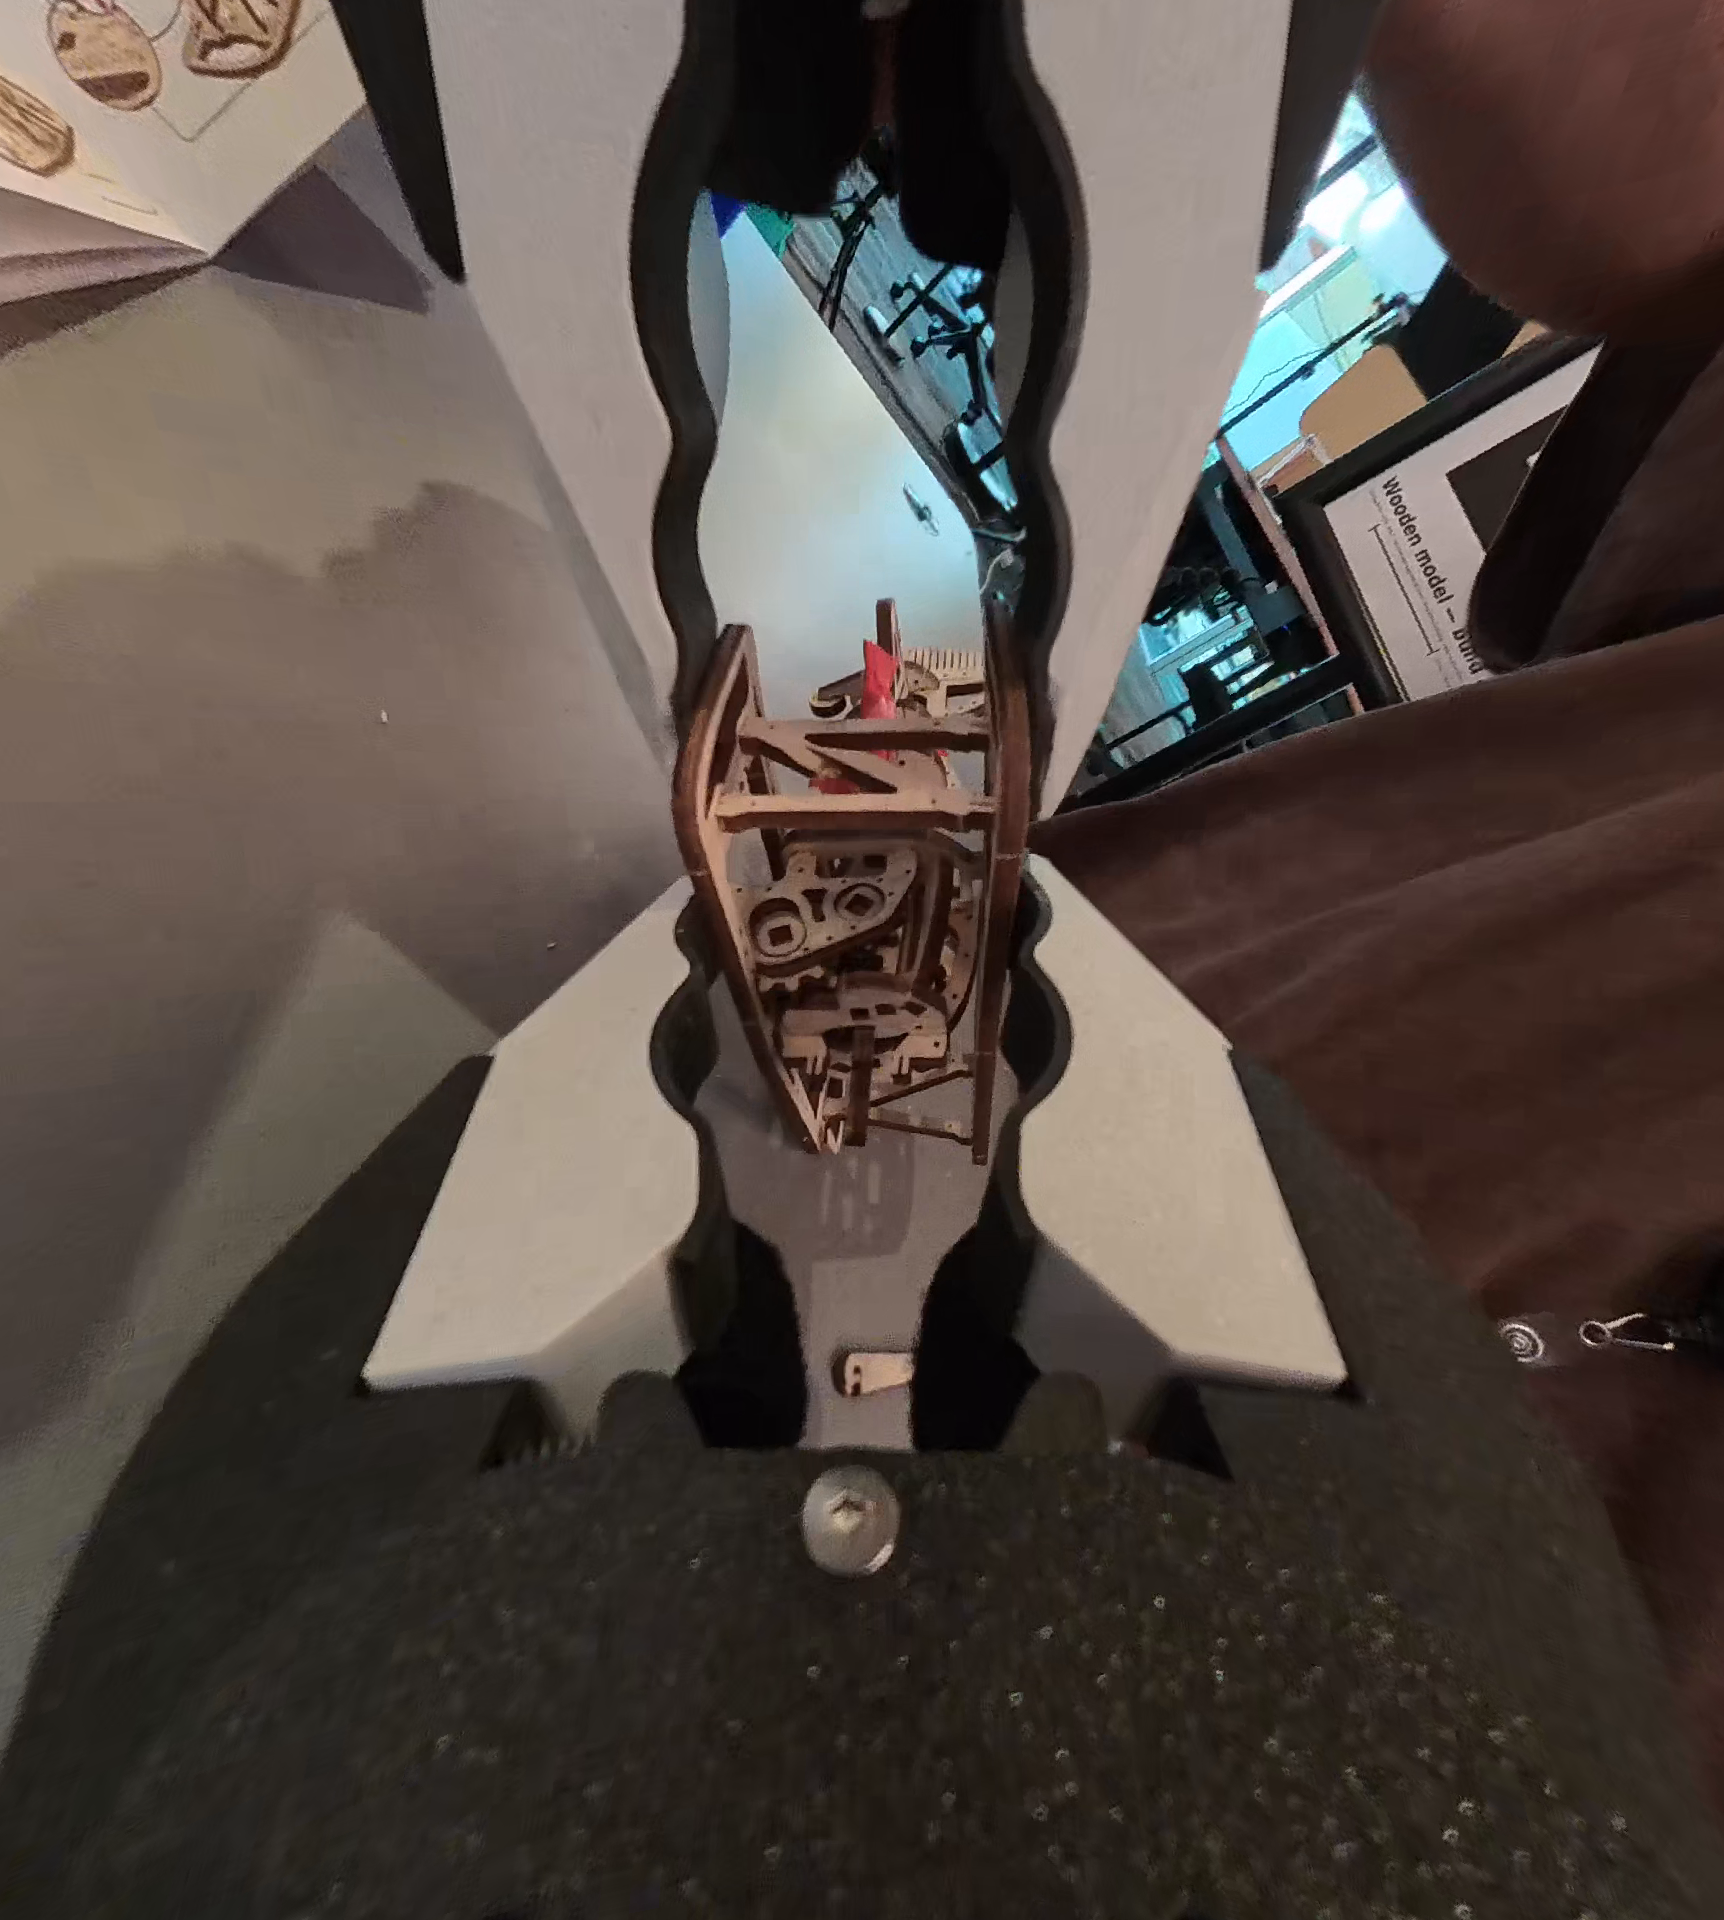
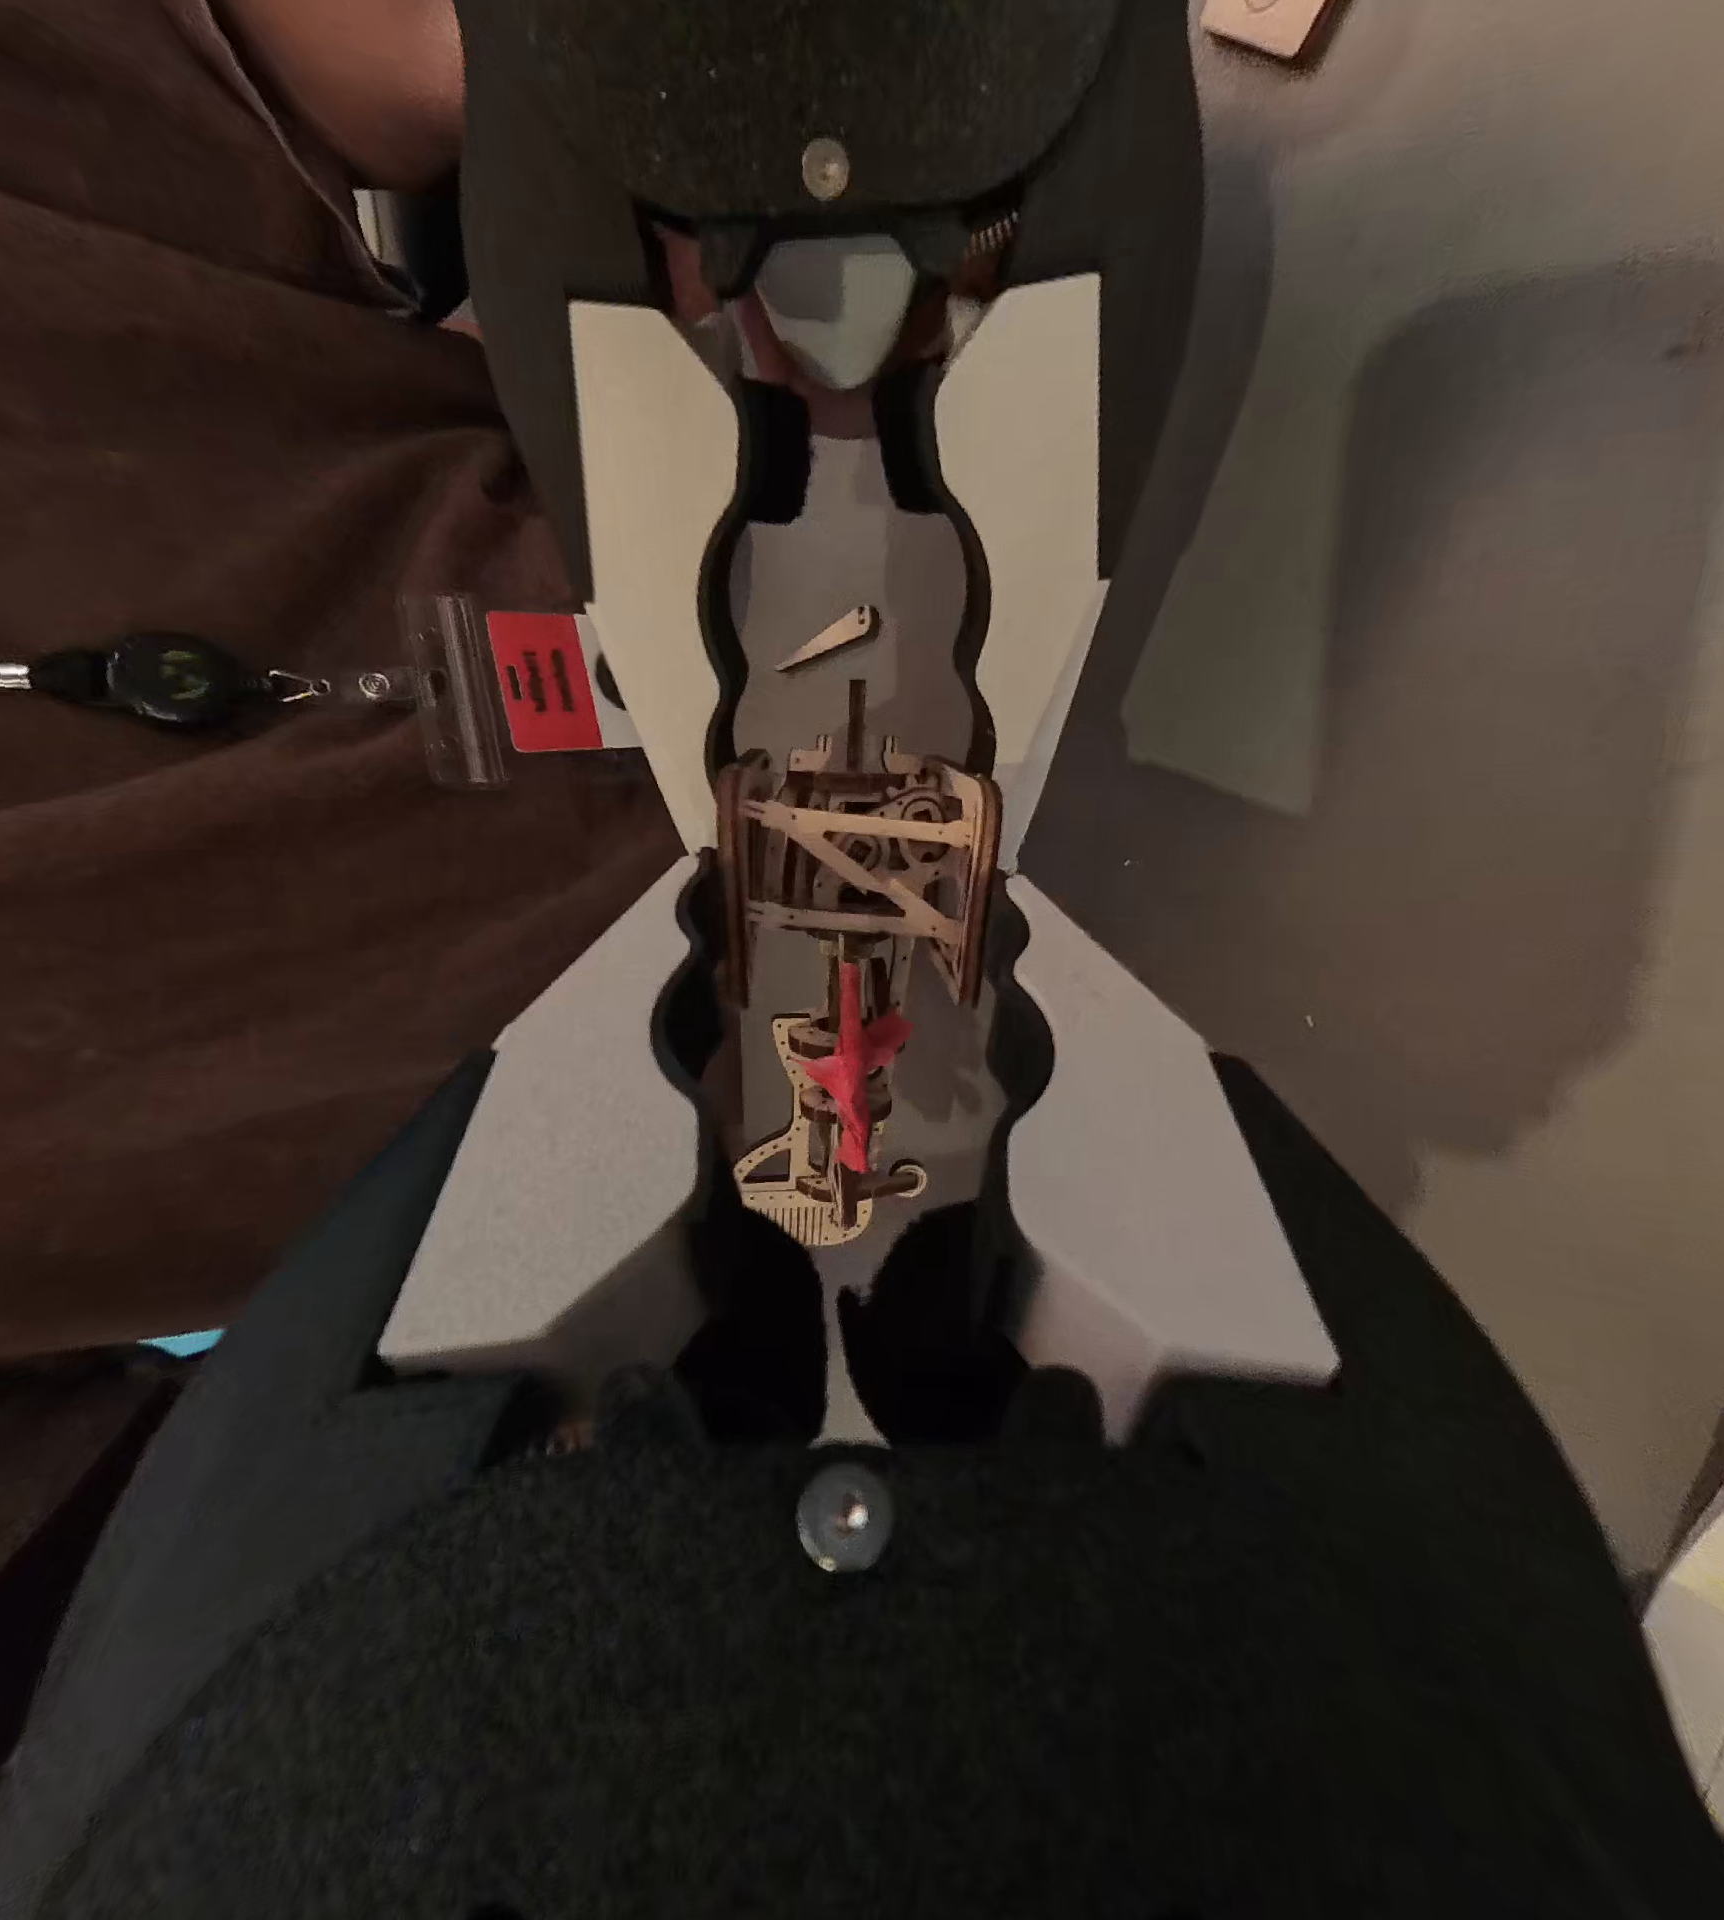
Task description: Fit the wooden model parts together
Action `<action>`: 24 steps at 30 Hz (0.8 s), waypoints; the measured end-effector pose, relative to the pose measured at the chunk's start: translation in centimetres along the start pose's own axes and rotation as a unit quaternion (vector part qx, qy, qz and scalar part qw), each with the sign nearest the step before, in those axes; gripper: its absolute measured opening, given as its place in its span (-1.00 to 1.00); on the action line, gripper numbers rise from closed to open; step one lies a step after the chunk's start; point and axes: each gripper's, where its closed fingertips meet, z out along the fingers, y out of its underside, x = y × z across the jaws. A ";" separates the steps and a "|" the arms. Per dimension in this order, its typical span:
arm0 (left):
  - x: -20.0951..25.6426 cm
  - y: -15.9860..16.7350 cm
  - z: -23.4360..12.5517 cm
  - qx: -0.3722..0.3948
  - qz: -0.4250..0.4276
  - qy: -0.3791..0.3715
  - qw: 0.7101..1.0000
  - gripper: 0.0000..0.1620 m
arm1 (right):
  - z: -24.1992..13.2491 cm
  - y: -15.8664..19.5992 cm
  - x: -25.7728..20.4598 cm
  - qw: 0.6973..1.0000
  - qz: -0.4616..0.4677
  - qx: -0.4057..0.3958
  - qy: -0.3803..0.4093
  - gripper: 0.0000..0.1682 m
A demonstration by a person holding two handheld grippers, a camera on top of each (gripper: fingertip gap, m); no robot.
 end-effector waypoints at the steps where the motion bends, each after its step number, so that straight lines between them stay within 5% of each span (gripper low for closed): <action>1: 0.0 0.1 0.1 -0.001 -0.006 0.006 1.000 -0.39 | 0.2 0.2 0.1 1.000 0.004 -0.004 -0.008 -0.44; 8: -0.6 0.2 0.2 0.001 -0.040 0.017 0.999 -0.39 | 0.3 -0.1 0.9 0.998 0.051 0.023 -0.036 -0.39; 18: -0.3 0.8 0.2 -0.011 -0.022 0.015 1.000 -0.40 | 1.1 0.1 0.5 0.998 -0.002 -0.011 -0.057 -0.45; 24: -1.0 -0.1 -0.3 0.021 -0.053 0.005 0.998 -0.38 | -0.2 -0.7 1.6 0.995 0.039 0.083 -0.035 -0.35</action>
